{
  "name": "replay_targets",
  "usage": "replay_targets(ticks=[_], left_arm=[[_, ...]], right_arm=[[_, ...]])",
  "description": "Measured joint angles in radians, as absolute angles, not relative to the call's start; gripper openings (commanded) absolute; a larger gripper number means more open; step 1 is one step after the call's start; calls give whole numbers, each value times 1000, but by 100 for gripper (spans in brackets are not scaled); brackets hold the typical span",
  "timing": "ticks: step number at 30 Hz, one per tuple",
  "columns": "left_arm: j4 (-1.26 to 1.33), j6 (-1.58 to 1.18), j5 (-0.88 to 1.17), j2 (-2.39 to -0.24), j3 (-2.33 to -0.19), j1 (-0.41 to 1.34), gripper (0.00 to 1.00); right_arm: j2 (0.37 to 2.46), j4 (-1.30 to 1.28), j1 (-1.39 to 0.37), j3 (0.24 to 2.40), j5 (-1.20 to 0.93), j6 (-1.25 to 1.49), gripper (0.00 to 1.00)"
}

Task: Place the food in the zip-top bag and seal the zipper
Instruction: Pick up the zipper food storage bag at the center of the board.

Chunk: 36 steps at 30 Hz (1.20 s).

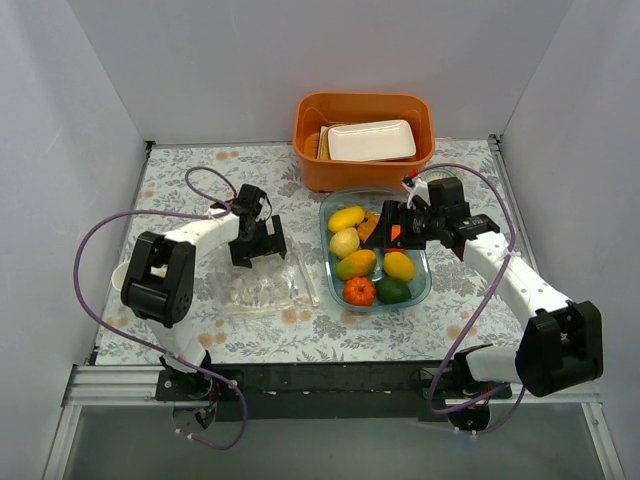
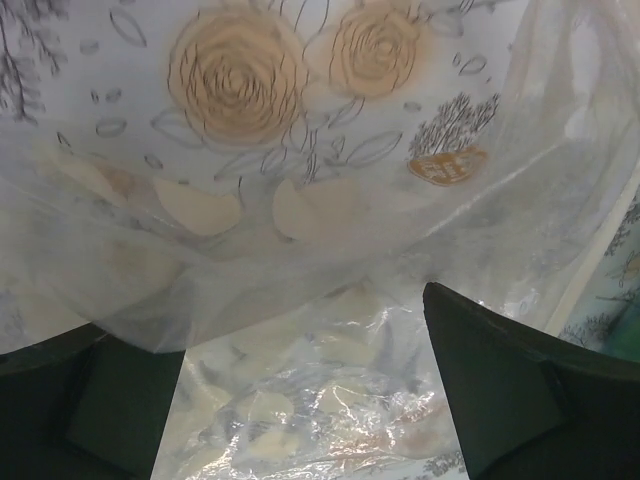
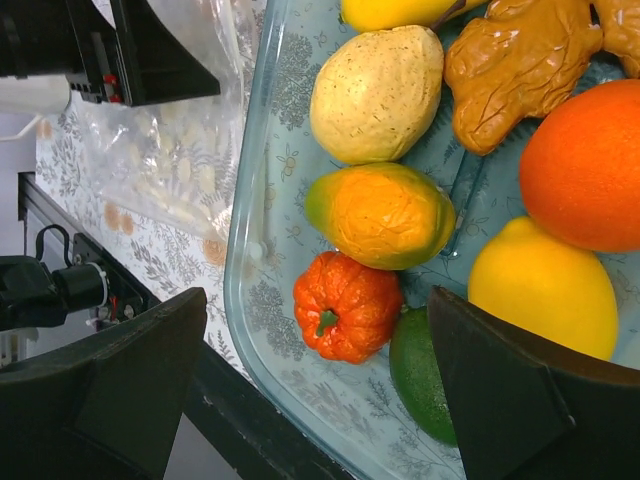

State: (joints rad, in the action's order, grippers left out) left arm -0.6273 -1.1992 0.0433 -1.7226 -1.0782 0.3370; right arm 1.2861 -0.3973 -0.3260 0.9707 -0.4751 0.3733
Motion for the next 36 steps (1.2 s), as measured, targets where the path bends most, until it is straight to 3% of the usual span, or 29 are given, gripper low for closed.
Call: replay_targets(ticks=[13, 25, 36], left_arm=[[-694, -995, -44, -1777, -1295, 337, 98], [-721, -1169, -18, -1744, -1350, 450, 96], [-722, -1342, -88, -1744, -1348, 532, 79]], right_arm=[[1308, -391, -327, 970, -485, 352, 98], [1316, -396, -327, 971, -463, 340, 98], [1317, -426, -327, 973, -429, 328, 98]])
